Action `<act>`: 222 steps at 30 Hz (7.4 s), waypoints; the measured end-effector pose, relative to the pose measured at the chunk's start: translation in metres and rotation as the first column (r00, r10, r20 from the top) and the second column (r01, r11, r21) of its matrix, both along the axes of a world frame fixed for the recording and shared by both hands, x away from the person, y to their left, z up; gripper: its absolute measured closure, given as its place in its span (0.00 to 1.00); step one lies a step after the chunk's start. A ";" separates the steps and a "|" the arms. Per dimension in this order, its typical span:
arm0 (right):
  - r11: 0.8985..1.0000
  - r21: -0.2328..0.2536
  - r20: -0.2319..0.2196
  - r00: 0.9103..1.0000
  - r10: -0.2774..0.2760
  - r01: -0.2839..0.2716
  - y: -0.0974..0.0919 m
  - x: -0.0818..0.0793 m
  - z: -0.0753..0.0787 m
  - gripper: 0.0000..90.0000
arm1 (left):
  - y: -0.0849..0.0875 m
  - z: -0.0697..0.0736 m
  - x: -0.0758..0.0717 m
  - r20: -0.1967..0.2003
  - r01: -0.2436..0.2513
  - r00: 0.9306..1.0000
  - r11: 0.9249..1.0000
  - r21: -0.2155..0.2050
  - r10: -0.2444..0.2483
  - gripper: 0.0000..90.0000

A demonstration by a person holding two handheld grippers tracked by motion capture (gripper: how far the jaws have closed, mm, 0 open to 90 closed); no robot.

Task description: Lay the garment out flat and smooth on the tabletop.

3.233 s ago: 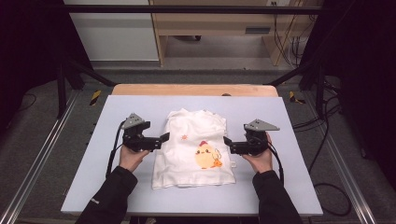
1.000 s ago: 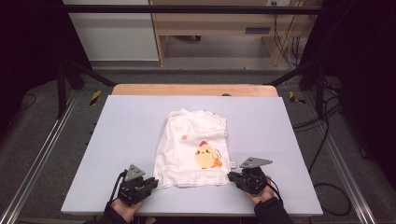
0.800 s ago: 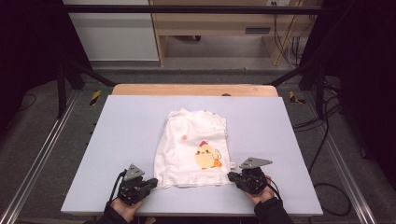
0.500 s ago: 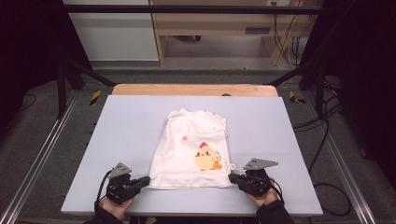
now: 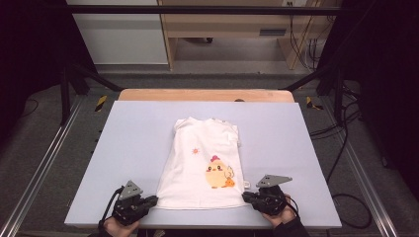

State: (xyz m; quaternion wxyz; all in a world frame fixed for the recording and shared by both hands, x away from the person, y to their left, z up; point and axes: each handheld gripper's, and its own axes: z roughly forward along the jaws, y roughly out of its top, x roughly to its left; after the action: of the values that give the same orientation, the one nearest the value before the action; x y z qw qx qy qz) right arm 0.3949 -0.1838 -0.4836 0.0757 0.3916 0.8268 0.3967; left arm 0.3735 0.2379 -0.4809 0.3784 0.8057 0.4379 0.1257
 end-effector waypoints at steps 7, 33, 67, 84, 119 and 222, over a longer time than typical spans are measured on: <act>0.999 0.052 0.072 0.997 0.002 -0.006 -0.002 0.000 0.006 0.63 | 0.007 0.008 0.007 0.066 -0.002 0.998 0.996 -0.089 0.008 0.61; 0.978 0.194 0.221 0.968 -0.122 0.079 -0.011 0.043 0.036 0.09 | -0.022 0.038 0.072 0.209 0.095 0.976 0.980 -0.173 -0.057 0.03; 0.972 0.176 0.239 0.951 -0.197 0.157 0.004 0.119 0.052 0.09 | -0.058 0.001 0.096 0.102 0.154 0.984 0.981 -0.115 -0.143 0.88; 0.972 0.109 0.220 0.949 -0.226 0.206 0.019 0.160 0.050 0.10 | -0.064 -0.010 0.096 0.071 0.191 0.980 0.979 -0.067 -0.186 1.00; 0.952 -0.021 0.041 0.952 -0.304 0.305 0.038 0.202 0.003 0.91 | -0.063 -0.011 0.099 0.050 0.195 0.980 0.977 -0.086 -0.192 1.00; 0.981 -0.046 0.121 0.976 -0.181 0.188 0.097 0.201 0.004 0.67 | -0.063 -0.011 0.098 0.056 0.197 0.980 0.977 -0.080 -0.193 0.99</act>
State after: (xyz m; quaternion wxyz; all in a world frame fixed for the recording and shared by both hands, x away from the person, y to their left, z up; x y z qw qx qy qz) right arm 0.5963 -0.0872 -0.4791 0.1714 0.4406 0.7920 0.3862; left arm 0.4718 0.1747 -0.4915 0.4333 0.8246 0.3527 0.0886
